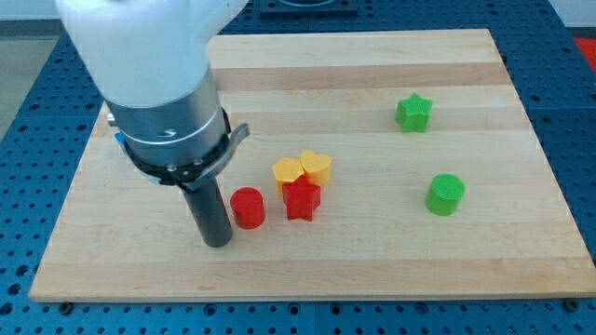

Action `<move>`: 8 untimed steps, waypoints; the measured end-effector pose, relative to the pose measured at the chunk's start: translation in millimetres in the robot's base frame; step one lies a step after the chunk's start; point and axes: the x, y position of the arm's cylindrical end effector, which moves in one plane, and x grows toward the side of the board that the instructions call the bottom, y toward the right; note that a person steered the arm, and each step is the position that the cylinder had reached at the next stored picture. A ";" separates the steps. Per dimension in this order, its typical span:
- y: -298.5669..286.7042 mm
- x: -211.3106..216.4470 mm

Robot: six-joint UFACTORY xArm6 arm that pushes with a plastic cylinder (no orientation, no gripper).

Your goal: Move the red circle into the red star

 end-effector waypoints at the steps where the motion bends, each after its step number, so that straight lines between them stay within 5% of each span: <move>1: 12.6 -6.1; 5: -30.0 -18.1; 8: 26.8 -29.3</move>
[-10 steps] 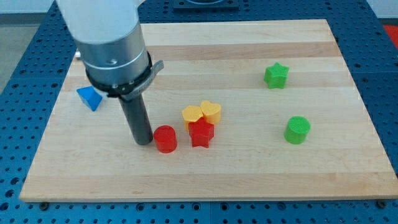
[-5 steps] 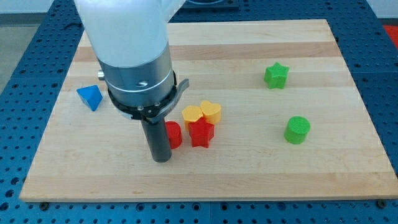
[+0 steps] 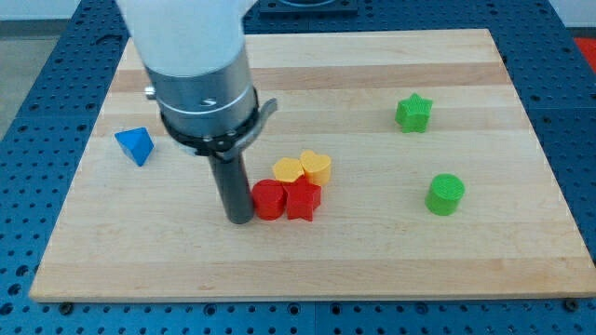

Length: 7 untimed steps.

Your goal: Move the red circle into the red star

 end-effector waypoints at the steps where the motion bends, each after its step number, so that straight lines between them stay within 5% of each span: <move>1: 10.3 0.0; 3: 0.1 28.6; 4: 15.7 86.0; 7: 241.4 6.0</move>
